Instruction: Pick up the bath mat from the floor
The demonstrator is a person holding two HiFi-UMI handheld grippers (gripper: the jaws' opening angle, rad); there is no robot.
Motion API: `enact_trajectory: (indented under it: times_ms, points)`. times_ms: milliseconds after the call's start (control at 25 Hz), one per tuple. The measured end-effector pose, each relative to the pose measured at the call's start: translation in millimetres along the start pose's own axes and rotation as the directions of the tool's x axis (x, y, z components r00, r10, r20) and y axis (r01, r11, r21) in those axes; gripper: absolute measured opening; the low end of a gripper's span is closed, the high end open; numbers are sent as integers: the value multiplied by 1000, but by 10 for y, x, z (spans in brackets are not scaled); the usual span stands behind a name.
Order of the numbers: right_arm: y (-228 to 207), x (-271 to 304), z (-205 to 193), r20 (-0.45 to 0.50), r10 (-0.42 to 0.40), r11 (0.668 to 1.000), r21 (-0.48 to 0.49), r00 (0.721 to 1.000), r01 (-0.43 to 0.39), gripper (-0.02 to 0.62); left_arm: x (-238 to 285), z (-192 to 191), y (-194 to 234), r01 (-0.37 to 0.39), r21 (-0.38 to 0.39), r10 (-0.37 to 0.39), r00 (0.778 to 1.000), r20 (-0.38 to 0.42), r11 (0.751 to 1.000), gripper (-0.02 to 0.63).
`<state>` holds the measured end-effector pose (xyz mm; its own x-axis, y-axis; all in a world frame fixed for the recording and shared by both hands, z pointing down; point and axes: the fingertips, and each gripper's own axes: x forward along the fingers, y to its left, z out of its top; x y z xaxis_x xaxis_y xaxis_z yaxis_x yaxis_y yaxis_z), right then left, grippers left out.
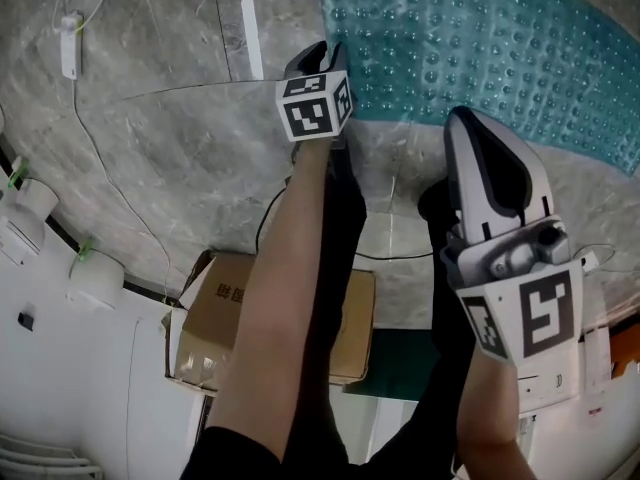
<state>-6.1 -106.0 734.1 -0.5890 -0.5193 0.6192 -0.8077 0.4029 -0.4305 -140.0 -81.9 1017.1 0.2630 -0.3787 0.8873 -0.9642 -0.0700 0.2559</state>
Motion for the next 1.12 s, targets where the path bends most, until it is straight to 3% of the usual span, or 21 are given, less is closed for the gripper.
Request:
enact_trajectory:
  times_ms: [160,320,520,760,1120]
  points:
    - [-45,72,79,34,-24,997,68,999,22,12,205,-44,66,-4,-14,4,999,-38,1000,204]
    - [87,100,98,46,21,995,100,999,-25,12,335,-69,88,-1,-36,-1,999,-48,999,247]
    - [50,113,114,50,16,994,104,999,-21,12,448,-51,156,-21,-37,19,998,-53,999,252]
    - [-3,110,117,62,12,989,147,998,-21,12,477,-87,132,-74,19,75,995,-70,997,249]
    - [15,122,118,65,22,986,164,998,-32,12,491,-89,117,-81,42,84,993,-78,996,230]
